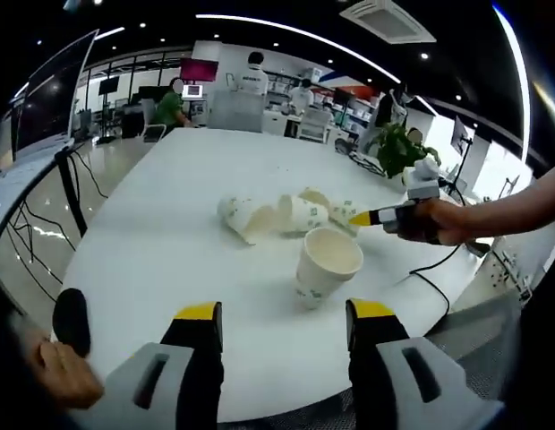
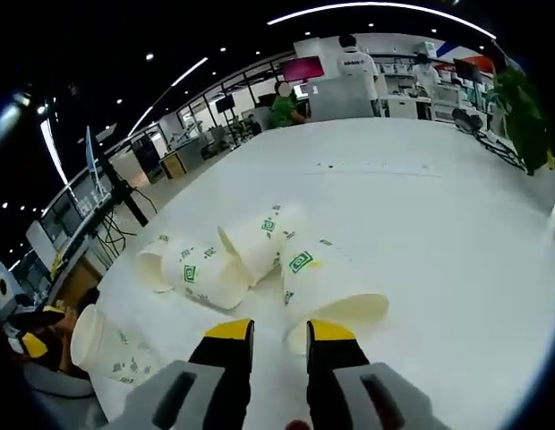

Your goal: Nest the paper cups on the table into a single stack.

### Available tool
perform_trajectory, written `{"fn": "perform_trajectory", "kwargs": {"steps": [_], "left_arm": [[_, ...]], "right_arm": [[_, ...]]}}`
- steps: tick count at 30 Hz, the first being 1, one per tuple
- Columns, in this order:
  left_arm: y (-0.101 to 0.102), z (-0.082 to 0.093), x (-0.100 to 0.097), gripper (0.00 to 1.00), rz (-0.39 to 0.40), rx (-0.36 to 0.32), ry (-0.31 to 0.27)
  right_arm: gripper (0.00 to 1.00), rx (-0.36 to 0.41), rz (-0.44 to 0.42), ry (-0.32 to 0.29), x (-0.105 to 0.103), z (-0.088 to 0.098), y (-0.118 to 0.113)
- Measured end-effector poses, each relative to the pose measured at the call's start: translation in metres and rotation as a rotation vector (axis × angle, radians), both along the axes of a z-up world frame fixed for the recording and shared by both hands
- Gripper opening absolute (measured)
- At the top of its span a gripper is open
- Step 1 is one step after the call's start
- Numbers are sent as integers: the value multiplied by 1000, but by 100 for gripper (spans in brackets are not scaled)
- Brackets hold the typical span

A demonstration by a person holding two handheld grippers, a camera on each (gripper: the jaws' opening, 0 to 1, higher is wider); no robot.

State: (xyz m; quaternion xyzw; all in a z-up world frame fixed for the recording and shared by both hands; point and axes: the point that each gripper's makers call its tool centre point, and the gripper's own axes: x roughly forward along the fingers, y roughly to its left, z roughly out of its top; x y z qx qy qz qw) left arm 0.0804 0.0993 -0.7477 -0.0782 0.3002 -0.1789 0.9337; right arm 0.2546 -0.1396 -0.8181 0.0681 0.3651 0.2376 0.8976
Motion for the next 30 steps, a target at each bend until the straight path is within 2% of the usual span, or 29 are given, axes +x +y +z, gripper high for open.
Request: {"fn": "perform_trajectory", "kwargs": {"steps": [5,16,21,30], "left_arm": [[0,0,0,54,0,-6,0],[-1,0,1,53,-1,-19,1],[-1,1,0,52,1,-23,3],[-1,1,1,52,1,-32,3]], "right_arm": [[10,-7,6,-9,-2,2,-2],[0,-13,21,-26,3,5,-5],[0,-15,32,-25,3,5,-6],[0,-32,54,-46,-2,19,-13]]}}
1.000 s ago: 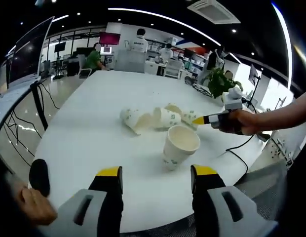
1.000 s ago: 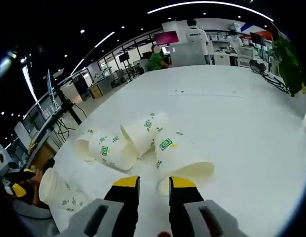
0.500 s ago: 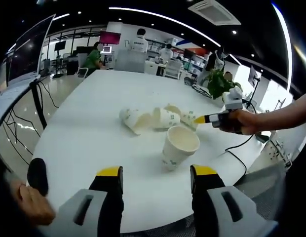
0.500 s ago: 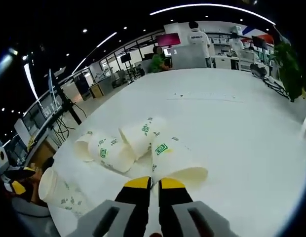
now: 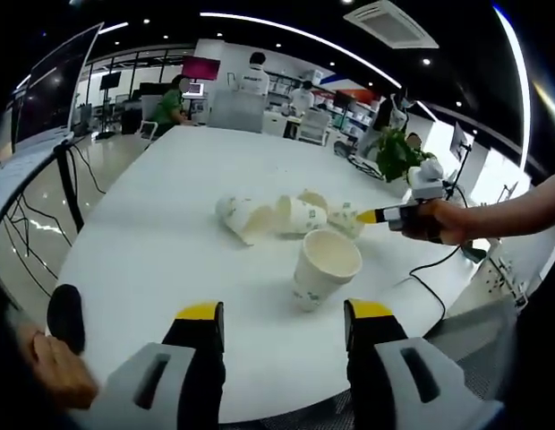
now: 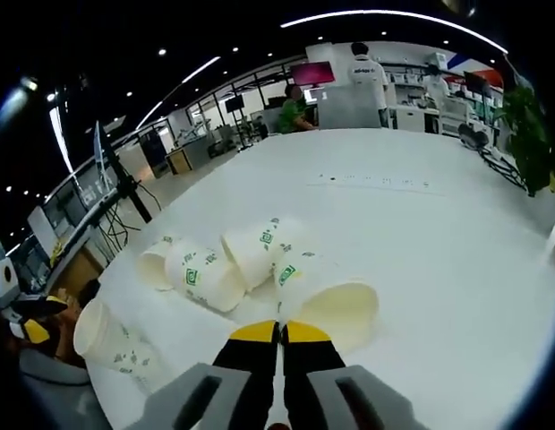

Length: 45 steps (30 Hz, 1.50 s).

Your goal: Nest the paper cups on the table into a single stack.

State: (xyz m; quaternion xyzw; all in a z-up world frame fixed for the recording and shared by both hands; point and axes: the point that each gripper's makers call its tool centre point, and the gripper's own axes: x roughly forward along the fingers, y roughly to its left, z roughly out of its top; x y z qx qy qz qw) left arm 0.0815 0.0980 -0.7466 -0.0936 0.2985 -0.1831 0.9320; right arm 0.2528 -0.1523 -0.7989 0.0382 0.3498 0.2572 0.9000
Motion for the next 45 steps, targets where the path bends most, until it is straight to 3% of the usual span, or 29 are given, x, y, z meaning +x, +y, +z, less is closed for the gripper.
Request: {"fn": "perform_trajectory", "kwargs": {"steps": [10,14,16,18,30,39,45], "left_arm": [[0,-1,3,52,-7,-5,-1],[-1,-2,4,52,-13,-5,-2],[-2,-2,4,52,-17,-3,-2],[-3,-1,4,52,-20,-4,-4],[-6,0,3,53,-39,4,-11],[-6,1,4,53,-37,-6,-14],[-6,0,5,53,-39,-7,-17]], "right_arm": [[0,-53,75,-80,0,34,-12],[0,-78,137,-132,-7,65,-7],[0,-82,163,-155,-3,70,-5],[0,-83,188,-175,-10,84,2],[0,-82,399,-273,-44,128,60],[0,-46,539,-313,-74,154,105],[0,-69,638,-328,-93,155,125]]}}
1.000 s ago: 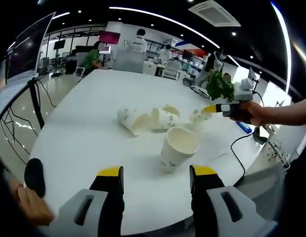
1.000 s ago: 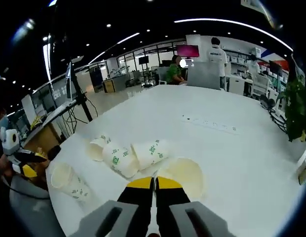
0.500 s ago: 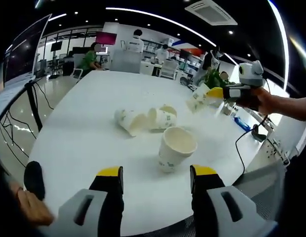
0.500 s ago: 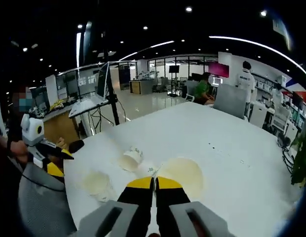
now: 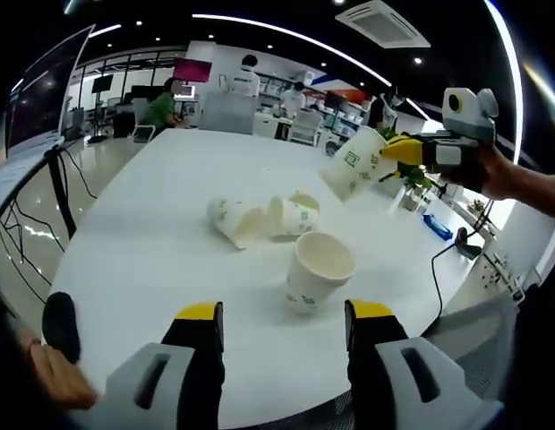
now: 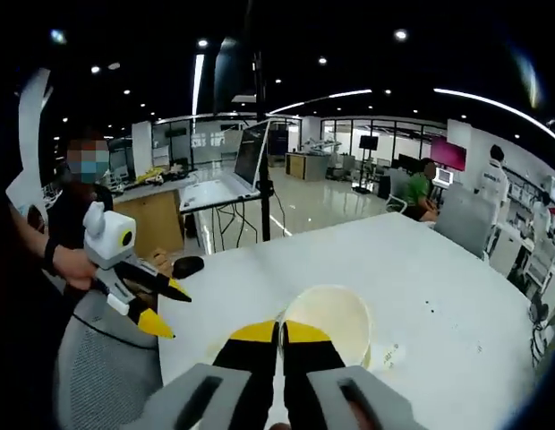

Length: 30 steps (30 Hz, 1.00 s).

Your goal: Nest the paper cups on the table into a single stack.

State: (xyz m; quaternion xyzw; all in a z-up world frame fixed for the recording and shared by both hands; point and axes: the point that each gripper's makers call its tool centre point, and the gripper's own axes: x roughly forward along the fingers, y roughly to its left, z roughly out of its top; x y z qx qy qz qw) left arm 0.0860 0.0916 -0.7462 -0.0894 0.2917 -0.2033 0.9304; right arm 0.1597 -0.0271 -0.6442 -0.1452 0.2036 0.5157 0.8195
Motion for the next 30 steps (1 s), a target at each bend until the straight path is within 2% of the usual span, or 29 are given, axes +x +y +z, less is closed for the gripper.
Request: {"fn": "perform_trajectory", "kwargs": {"steps": [6,15,22,26,30], "left_arm": [[-1,0,-1,53,-5,3,-2],[-1,-3,-1,53,-17,24,-4],[-3,-2,-2,53,-40,97,-33],[-9,-5,-7,55,-97,166,-47],[-18,-2,-15,59,-134,177,-63]], "right_arm": [[0,-16,53,14,-20,-8,13],[0,-39,98,42,-39,-24,24],[0,-70,134,50,-44,-36,32],[0,-108,155,48,-47,-45,38],[0,-164,183,28,-49,-55,41]]}}
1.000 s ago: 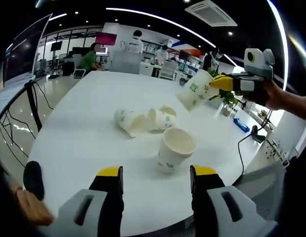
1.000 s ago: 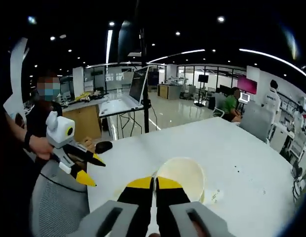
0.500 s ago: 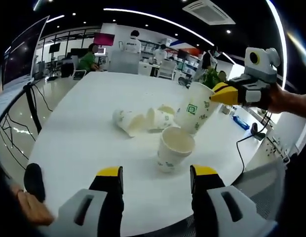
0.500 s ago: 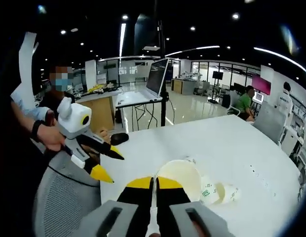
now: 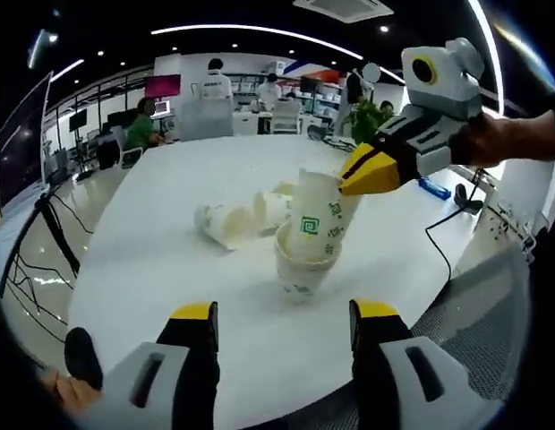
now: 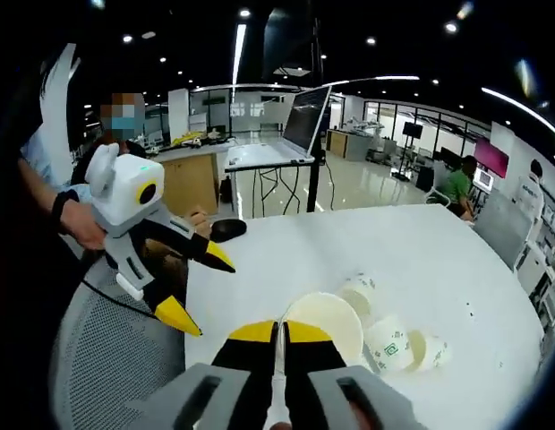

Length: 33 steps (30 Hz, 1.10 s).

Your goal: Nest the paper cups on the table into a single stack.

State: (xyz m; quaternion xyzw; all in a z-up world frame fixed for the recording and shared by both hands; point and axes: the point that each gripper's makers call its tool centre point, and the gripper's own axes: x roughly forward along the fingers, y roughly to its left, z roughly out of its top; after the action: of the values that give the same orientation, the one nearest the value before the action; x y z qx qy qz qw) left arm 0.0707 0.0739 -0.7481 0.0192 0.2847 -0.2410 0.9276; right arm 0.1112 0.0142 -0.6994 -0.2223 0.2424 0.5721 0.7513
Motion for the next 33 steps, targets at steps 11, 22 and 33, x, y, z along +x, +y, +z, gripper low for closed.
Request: {"fn": "perform_trajectory", "kwargs": {"steps": [11,22,33], "left_arm": [[-3,6,-3,61,-14,16,-10],[-19,16,-6,60,-60,74,-47],[-32,23,-6,59,-140,159,-96]], "right_arm": [[1,-24,25,4,-6,-8,7],[4,-5,-49,42,-6,-6,-20],[4,43,-129,76,-11,2,-34]]}}
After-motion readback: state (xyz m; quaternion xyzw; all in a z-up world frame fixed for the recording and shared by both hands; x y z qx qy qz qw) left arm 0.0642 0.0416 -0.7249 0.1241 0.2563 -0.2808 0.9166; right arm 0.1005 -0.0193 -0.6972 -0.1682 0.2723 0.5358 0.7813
